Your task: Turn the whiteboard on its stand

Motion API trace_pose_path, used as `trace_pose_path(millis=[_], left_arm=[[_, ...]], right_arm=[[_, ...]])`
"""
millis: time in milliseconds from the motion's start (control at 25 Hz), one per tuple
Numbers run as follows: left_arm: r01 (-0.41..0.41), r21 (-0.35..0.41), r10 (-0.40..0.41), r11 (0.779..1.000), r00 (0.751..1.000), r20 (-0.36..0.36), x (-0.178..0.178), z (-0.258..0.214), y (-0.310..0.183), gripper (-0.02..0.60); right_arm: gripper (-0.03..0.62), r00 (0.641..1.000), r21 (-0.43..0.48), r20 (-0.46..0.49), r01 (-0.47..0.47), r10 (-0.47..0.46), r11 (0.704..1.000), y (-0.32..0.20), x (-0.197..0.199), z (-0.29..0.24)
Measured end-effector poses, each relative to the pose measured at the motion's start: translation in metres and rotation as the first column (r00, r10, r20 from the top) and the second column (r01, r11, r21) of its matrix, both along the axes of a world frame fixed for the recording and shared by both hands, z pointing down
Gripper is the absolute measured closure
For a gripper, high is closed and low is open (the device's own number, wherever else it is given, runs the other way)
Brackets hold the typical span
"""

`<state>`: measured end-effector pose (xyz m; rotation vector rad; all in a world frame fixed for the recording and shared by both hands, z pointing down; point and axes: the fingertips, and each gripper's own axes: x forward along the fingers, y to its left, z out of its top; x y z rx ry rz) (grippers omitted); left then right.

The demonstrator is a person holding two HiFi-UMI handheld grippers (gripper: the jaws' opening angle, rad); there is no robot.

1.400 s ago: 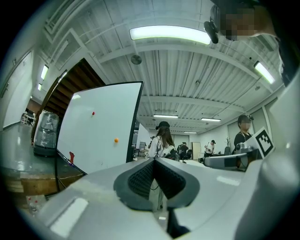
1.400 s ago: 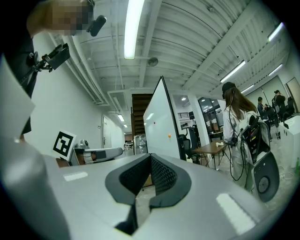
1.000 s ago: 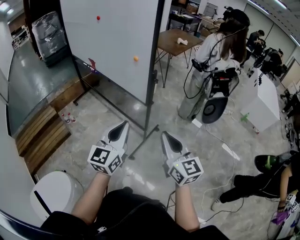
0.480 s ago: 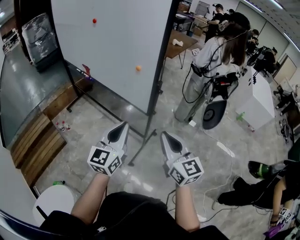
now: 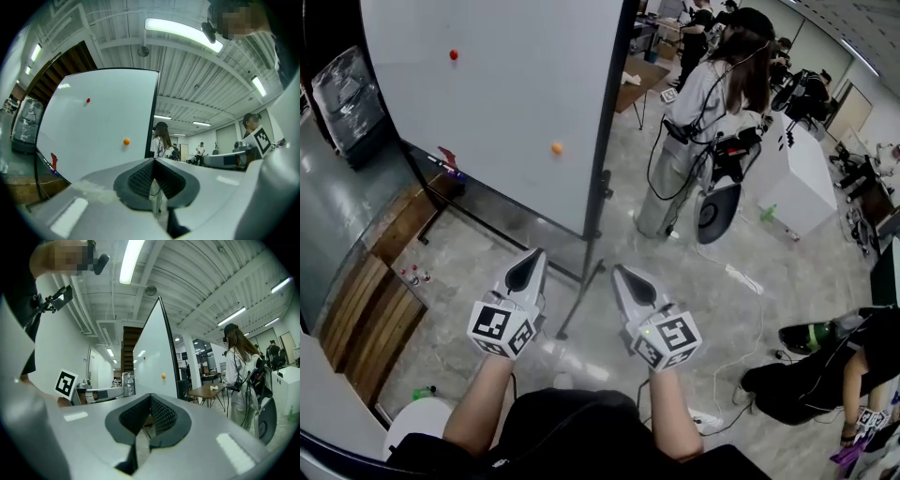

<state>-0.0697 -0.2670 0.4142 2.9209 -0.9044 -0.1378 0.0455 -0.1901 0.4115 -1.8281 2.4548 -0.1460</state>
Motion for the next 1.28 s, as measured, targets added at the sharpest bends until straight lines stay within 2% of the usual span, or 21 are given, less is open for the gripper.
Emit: trace_pose_path(millis=[520,1160,1280], left_arm=[[-0.067,0.002,0.067,0.998,0.998,0.006,0.029,0.002,-0.018,0.580],[0.040,0.019,-0.040,0.999,0.999,0.028,0.059,-0.009,-0.023,0.580],[0.063,0.023,-0.064,0.998,0.997,0.041,0.061,-0.011,-0.027,0.580]], right_arm=[[0.585,0.999,0.035,-0.013,-0.038,0.039,0.999,-0.018,0.027,-0.011],[0.583,0.992,0.088,-0.078,0.104,-0.097,0.991,-0.075,0.062,-0.023],[0.545,0.990,0.080,-0.069,0.128,-0.123,0.989,-0.092,0.068,-0.020]])
